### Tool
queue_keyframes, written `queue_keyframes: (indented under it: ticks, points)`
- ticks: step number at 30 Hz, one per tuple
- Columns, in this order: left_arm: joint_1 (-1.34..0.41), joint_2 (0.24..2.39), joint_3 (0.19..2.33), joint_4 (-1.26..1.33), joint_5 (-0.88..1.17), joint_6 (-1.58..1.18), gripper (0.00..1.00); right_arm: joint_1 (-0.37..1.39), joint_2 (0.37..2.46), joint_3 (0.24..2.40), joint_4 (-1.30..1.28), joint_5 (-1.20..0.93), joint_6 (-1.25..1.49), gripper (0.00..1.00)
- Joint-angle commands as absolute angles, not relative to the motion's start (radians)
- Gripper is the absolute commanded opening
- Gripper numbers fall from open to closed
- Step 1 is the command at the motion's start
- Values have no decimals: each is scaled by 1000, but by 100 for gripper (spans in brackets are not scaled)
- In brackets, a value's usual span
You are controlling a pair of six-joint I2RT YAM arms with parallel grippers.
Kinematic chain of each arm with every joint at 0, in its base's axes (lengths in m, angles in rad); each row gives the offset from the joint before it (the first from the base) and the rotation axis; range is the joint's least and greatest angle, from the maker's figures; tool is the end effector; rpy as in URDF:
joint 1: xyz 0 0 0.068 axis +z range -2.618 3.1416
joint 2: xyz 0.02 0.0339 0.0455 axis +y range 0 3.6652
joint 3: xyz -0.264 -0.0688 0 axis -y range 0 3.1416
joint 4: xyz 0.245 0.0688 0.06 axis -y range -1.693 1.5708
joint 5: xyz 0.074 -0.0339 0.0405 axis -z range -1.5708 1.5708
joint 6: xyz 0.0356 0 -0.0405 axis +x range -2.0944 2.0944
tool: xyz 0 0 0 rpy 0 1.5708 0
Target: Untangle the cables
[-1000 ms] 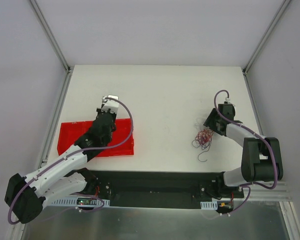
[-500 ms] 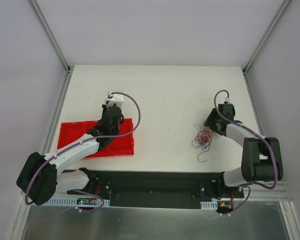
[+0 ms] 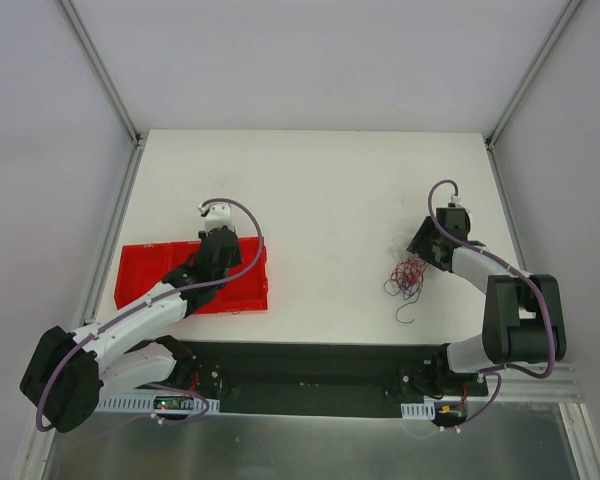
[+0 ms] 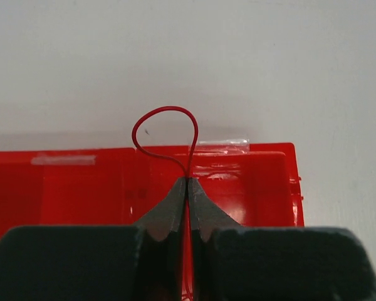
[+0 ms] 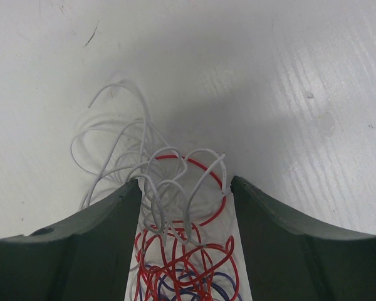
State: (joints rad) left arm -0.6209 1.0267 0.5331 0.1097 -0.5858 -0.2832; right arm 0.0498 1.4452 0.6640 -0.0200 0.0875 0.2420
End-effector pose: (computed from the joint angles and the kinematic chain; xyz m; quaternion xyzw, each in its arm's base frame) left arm 0.1934 -0.1141 0.2373 -0.0258 0.8096 -0.0186 0.5862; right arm 0.2791 0.0108 0.1669 0.1052 0.9201 0.0144 0.3769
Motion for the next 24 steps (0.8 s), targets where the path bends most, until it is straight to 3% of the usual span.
queue_keyframes:
  ticks: [1,19,21,24]
  points:
    - [-623,991,506,26,-473,-446,0,55,1454,689,-52,83,233,63]
    - [-542,1293,739,-280,-335,-638,0,57,1454,687,-51,80,233,63]
    - [-514,1324,776,-325,-304,-646,6,55,1453,687,-51,80,233,63]
    - [-502,1307,798,-365,-256,-649,28,55,1454,686,-48,80,232,63]
